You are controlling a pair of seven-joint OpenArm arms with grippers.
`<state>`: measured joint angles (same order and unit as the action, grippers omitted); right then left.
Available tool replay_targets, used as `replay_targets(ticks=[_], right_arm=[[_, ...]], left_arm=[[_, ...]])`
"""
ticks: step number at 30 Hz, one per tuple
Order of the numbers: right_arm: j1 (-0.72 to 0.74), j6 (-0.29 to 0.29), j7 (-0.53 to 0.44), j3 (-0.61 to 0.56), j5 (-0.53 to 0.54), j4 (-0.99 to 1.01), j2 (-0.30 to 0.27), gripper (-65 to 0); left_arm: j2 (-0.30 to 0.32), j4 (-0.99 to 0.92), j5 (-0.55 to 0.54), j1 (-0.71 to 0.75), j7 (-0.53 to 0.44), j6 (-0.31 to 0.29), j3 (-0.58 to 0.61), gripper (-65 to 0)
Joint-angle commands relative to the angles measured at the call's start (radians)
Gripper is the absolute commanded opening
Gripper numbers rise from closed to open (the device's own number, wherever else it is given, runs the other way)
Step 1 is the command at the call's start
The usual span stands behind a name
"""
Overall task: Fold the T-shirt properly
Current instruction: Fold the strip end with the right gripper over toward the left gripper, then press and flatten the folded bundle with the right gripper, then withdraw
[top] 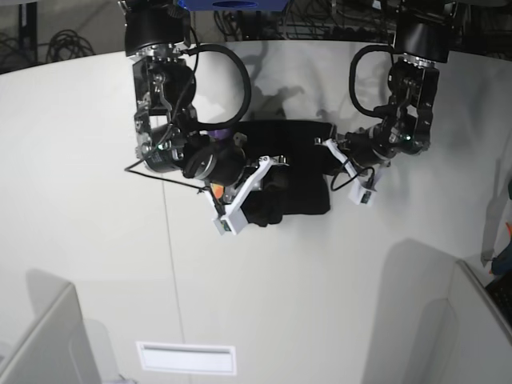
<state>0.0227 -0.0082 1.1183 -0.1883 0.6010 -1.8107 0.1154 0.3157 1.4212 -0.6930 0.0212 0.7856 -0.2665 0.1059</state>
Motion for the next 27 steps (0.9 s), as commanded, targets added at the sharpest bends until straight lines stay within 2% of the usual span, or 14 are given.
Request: replay_targets(ticks=[1,6,11,14,16,21,27], right_arm=[[0.027,0.004,-0.019,-0.001,0.02,-0.002,0.005,-65.0],[0.029,0.004,-0.034,-0.003,0.018,0.059,0.0,-65.0],[0.026,0.004,-0.048,-0.003,0.018,0.064,0.004,-65.0],[0.026,0.004,-0.048,-0.003,0.018,0.064,0.005,-65.0],[0.027,0.004,-0.048,-0.003,0.018,0.064,0.005,-65.0],[0.027,0.003,-0.048,-0.003,0.018,0.065,0.016,-65.0],[0.027,0.003,-0.048,-0.001,0.02,0.09,0.017,-65.0]], left_arm=[[0.013,0.0,0.039,0.007,0.051,0.016,-0.001,-65.0],[0.063,0.02,0.031,0.029,0.051,0.014,-0.019,-65.0],[0.078,0.135,0.029,0.116,0.062,0.009,-0.166,-65.0],[0.079,0.2,0.031,0.142,0.166,0.008,-0.245,-65.0],[0.079,0.235,0.031,0.164,0.197,0.008,-0.278,-65.0],[0.106,0.333,0.031,0.224,0.199,0.008,-0.326,-65.0],[0.099,0.425,0.031,0.336,0.199,0.008,-0.418,-65.0]])
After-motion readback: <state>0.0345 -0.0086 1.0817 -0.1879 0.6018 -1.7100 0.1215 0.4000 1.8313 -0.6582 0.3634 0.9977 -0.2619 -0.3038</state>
